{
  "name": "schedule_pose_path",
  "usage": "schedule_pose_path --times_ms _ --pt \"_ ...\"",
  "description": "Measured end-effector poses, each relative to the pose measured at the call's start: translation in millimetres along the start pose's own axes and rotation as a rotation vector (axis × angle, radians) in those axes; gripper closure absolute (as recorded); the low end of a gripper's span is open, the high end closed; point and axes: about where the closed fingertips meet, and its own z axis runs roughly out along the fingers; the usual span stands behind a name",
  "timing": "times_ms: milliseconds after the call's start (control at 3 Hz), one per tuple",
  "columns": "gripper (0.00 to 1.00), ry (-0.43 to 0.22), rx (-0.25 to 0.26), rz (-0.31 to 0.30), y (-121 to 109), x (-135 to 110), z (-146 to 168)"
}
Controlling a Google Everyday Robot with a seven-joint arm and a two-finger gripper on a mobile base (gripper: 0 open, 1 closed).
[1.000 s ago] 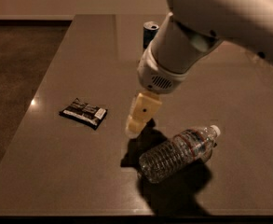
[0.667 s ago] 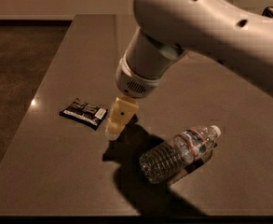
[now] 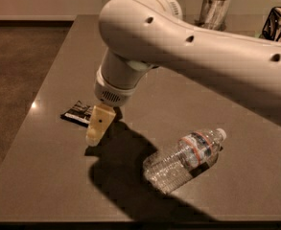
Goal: Move rxbar chocolate near redbull can
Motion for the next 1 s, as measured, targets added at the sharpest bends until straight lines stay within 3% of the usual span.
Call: schedule_pose_path --times_ms 333,1000 --pt "0.0 0.012 -0.003 -0.001 3 -11 14" --pt "0.41 0.046 -0.039 0.002 5 -20 31"
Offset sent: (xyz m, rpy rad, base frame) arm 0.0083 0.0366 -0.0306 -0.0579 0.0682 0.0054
